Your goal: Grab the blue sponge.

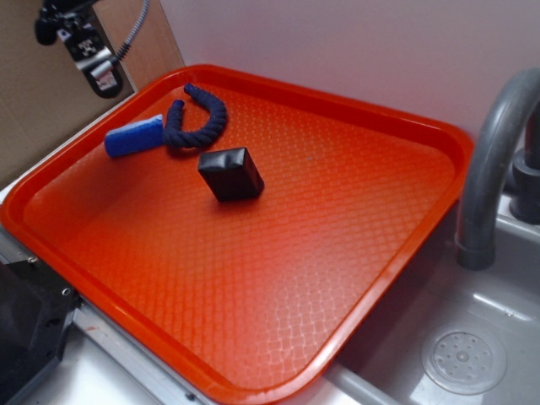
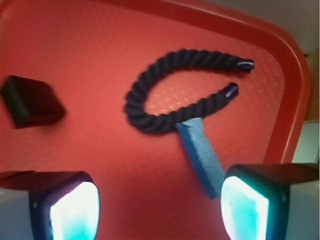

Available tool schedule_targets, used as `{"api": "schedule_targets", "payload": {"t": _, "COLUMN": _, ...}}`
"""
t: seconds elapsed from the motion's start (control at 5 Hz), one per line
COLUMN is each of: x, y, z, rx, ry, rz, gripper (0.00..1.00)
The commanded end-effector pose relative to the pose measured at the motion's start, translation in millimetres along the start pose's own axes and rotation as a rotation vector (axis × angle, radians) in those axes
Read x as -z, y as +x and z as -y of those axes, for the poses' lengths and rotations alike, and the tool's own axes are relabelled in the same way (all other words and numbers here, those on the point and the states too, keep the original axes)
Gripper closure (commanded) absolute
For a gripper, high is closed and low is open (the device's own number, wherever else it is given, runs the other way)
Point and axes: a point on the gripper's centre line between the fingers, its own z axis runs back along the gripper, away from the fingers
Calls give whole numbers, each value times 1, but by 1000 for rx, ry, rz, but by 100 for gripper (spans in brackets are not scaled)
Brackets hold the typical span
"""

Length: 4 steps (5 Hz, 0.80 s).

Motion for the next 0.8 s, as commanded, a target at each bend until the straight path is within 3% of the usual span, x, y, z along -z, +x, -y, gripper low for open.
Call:
{"api": "schedule_targets", "payload": {"t": 0.0, "x": 27, "y": 17, "z": -14, "rx": 70, "ry": 128, "rz": -44, "gripper": 0}}
{"api": "schedule_targets", "payload": {"t": 0.6, "x": 84, "y": 10, "z": -17, "rx": 147, "ry": 55, "rz": -124, "gripper": 0}}
